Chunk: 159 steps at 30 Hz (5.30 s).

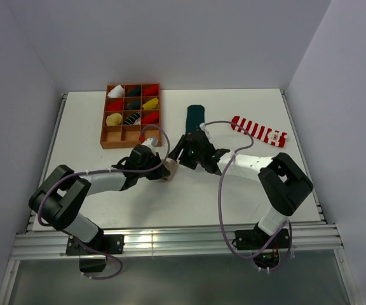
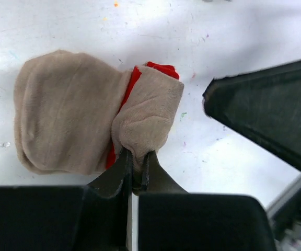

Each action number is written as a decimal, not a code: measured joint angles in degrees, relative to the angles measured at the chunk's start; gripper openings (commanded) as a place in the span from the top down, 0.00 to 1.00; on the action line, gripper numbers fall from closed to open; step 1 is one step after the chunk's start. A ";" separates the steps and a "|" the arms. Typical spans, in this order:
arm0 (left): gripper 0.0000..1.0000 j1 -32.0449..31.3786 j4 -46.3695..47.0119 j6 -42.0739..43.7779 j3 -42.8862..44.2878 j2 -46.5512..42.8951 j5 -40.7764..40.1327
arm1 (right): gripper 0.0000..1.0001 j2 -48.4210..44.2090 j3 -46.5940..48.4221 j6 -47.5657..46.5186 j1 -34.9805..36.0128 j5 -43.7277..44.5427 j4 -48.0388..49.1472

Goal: Roll the socks
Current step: Roll the sock at the center of the board.

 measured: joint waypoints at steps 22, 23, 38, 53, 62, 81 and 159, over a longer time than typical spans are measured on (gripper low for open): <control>0.99 13.09 14.08 -11.56 -4.31 7.67 23.91 | 0.38 8.26 -2.86 2.47 0.79 -2.62 8.66; 0.99 13.20 14.03 -11.56 -4.13 7.89 24.22 | 0.39 8.55 -2.78 2.45 0.79 -2.60 8.94; 0.75 13.46 11.10 -10.86 -1.84 8.92 25.46 | 1.00 10.21 0.50 2.12 1.07 -1.46 5.09; 0.36 -4.04 -9.79 0.28 -1.22 -9.38 -10.49 | 1.00 11.52 11.82 -1.36 2.51 0.98 -14.47; 0.36 -17.38 -8.66 10.45 0.79 -9.05 -31.10 | 1.00 13.16 15.54 -2.19 2.54 0.87 -19.93; 0.61 -22.86 -6.27 14.38 7.48 5.97 -46.36 | 1.00 13.97 16.24 -2.54 1.55 -1.49 -21.00; 0.62 14.69 18.86 -14.14 -5.75 8.46 26.58 | 1.00 11.08 6.19 1.07 2.19 0.94 -4.57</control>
